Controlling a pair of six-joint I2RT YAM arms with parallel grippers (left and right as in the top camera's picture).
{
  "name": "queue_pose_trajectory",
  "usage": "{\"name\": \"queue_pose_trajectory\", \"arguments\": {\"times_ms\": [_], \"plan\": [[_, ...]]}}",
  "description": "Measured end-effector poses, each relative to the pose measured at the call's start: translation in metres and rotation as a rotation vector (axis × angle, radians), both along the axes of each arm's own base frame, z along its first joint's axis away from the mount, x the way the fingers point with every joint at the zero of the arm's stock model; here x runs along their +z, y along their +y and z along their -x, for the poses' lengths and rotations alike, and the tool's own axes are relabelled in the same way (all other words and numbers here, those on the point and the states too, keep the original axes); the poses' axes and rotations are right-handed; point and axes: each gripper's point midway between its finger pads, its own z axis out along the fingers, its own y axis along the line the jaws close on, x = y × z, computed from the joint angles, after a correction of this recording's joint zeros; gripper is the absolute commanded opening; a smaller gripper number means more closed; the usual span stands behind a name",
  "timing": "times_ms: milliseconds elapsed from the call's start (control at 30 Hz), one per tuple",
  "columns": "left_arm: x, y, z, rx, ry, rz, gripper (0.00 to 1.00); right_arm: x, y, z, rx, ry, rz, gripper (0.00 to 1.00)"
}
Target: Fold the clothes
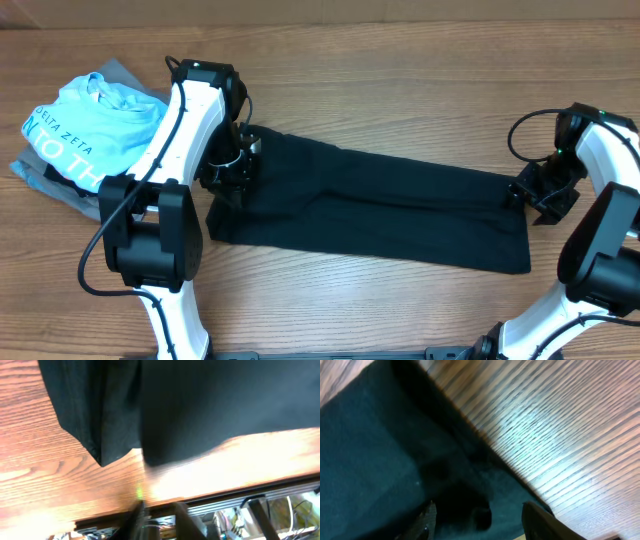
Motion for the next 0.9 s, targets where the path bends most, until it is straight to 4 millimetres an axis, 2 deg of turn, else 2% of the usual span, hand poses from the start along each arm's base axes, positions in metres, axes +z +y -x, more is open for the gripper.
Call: {"name": "queue_pose_trajectory", "arguments": {"times_ms": [33, 67, 167, 267, 300, 333, 367, 400, 467, 600, 733, 833, 900], "plan": [[0.000, 0.000, 0.000, 0.001, 0.000, -0.002, 0.47, 0.000, -0.001, 0.000, -0.008, -0.002, -0.005, 0.59], [0.000, 0.001, 0.000, -0.005, 0.001, -0.005, 0.48, 0.000, -0.002, 0.001, -0.013, -0.005, -0.010, 0.58], [-0.001, 0.003, 0.000, -0.011, -0.003, -0.012, 0.41, 0.000, 0.002, -0.004, -0.014, -0.043, -0.076, 0.53], [-0.006, 0.002, -0.012, -0.015, -0.057, -0.007, 0.38, 0.002, 0.012, -0.013, -0.002, -0.118, -0.193, 0.52], [-0.009, 0.000, -0.018, -0.014, -0.082, 0.001, 0.38, 0.003, 0.014, -0.016, -0.002, -0.138, -0.218, 0.48], [-0.013, -0.004, -0.030, -0.010, -0.134, 0.017, 0.38, 0.003, 0.016, -0.019, 0.003, -0.156, -0.236, 0.32], [-0.014, -0.006, -0.037, -0.008, -0.161, 0.027, 0.38, 0.004, 0.017, -0.019, 0.002, -0.161, -0.245, 0.25], [-0.016, -0.008, -0.044, -0.007, -0.190, 0.037, 0.38, 0.005, 0.020, -0.017, 0.007, -0.154, -0.259, 0.23], [-0.018, -0.010, -0.055, -0.005, -0.236, 0.050, 0.40, 0.007, 0.022, -0.008, 0.003, -0.112, -0.269, 0.28], [-0.020, -0.013, -0.064, -0.007, -0.276, 0.061, 0.44, -0.003, 0.011, 0.006, -0.027, -0.045, -0.186, 0.23], [-0.023, -0.013, -0.062, -0.017, -0.268, 0.065, 0.45, -0.018, 0.022, 0.009, -0.032, -0.069, -0.237, 0.22], [-0.041, -0.012, -0.050, -0.016, -0.237, 0.065, 0.49, -0.038, 0.014, 0.006, -0.064, -0.100, -0.173, 0.19], [-0.060, -0.011, -0.036, -0.014, -0.197, 0.070, 0.48, -0.039, 0.009, 0.000, -0.094, -0.147, -0.138, 0.14]]}}
